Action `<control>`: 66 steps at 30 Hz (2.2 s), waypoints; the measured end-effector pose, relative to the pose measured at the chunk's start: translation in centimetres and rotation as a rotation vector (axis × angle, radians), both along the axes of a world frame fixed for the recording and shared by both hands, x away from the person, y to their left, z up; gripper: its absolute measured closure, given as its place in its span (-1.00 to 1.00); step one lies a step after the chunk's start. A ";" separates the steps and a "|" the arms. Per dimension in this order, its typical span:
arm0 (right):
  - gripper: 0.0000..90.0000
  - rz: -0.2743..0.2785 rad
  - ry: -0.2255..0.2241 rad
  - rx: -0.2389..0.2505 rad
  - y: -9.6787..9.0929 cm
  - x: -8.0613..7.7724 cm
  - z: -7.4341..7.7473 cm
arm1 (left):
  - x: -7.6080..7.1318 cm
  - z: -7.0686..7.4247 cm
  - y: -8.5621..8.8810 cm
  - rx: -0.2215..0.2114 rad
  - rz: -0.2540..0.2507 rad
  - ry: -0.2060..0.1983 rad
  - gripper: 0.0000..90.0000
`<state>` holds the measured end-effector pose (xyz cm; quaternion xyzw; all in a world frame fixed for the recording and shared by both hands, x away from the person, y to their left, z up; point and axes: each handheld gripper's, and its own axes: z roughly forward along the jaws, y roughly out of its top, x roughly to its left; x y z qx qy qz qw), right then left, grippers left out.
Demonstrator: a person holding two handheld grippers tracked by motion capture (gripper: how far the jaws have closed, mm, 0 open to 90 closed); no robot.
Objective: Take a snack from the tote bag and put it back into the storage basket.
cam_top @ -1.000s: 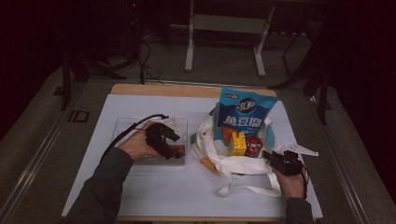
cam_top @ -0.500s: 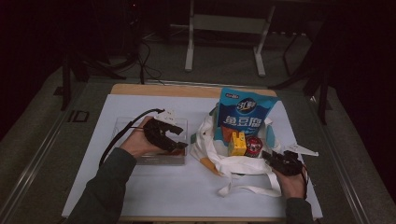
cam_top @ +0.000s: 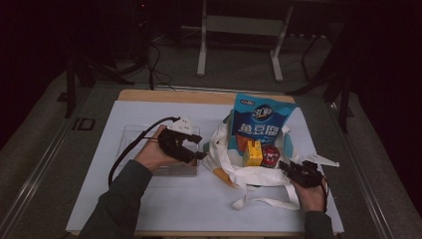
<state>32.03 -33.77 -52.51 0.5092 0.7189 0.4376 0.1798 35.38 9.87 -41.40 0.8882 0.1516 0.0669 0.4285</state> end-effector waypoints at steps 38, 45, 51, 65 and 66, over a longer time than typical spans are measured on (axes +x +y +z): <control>0.50 0.005 -0.001 0.006 0.0 0.0 0.0 | -0.5 -0.1 -5.1 -0.091 0.035 -0.063 -0.11; 0.50 0.006 -0.001 0.006 0.0 0.0 0.0 | -0.5 0.0 -6.2 -0.096 0.017 -0.063 -0.13; 0.50 0.005 -0.001 0.006 0.0 0.0 0.0 | -0.4 -0.1 -7.1 -0.081 0.004 -0.057 -0.13; 0.49 0.006 0.000 0.006 0.0 0.0 0.0 | -0.4 -0.3 -9.1 -0.066 -0.031 -0.055 -0.13; 0.50 0.007 -0.001 0.005 0.0 0.0 0.0 | -0.4 -0.3 -9.4 -0.062 -0.038 -0.053 -0.13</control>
